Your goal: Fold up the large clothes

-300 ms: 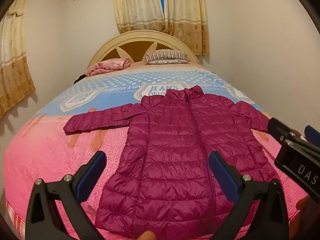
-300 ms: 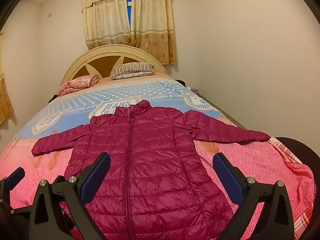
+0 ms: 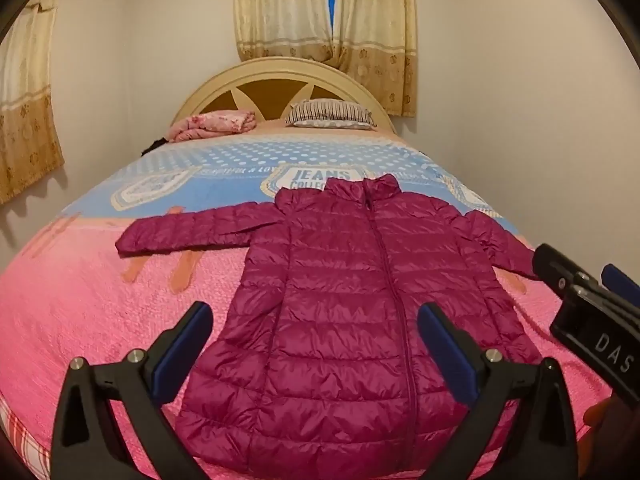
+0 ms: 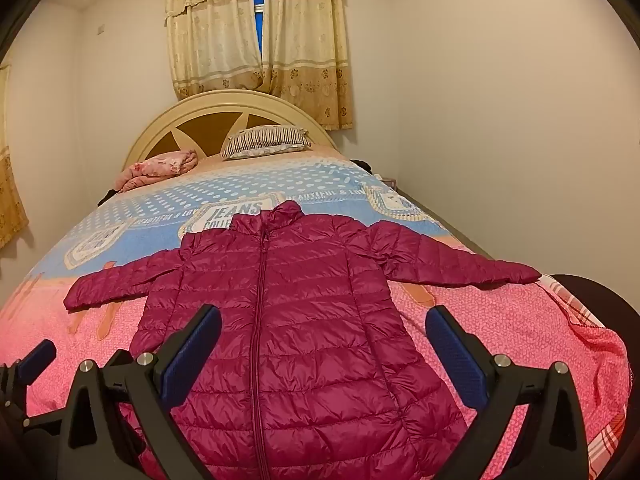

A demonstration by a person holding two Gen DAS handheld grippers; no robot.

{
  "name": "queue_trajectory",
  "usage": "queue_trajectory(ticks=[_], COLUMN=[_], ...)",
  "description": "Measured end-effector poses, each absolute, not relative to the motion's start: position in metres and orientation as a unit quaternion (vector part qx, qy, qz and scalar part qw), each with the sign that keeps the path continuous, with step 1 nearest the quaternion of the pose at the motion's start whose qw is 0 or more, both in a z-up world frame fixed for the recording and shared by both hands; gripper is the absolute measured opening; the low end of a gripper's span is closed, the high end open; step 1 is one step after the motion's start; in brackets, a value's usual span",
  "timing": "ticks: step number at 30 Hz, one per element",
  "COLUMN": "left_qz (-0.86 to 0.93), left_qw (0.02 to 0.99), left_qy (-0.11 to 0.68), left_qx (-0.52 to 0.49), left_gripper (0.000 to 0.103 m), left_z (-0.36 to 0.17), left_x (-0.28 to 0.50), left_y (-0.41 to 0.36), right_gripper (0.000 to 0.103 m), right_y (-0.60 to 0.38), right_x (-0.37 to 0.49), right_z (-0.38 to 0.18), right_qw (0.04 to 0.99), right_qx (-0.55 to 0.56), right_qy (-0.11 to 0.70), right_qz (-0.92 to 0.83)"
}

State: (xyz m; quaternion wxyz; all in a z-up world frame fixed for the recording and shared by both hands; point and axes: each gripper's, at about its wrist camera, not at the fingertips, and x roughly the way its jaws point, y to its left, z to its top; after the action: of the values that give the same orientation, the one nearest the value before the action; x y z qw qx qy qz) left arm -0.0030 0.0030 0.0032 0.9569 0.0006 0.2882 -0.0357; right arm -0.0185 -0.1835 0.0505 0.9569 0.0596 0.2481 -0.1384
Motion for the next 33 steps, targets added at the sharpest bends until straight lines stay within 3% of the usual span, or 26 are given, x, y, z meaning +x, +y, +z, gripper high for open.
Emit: queue_trajectory(ticks=[33], left_qz=[-0.037], left_qw=[0.961], left_qy=[0.271], left_qx=[0.036], left_gripper=[0.103], left_z=[-0.0025], left_x=[-0.0067], left_y=[-0.0023], right_gripper=[0.102], right_y=[-0.1883], right_x=[-0.017], right_z=[0.0427], right_qw=[0.951], right_qx=[0.061], right_qy=[0.263], right_qz=[-0.148])
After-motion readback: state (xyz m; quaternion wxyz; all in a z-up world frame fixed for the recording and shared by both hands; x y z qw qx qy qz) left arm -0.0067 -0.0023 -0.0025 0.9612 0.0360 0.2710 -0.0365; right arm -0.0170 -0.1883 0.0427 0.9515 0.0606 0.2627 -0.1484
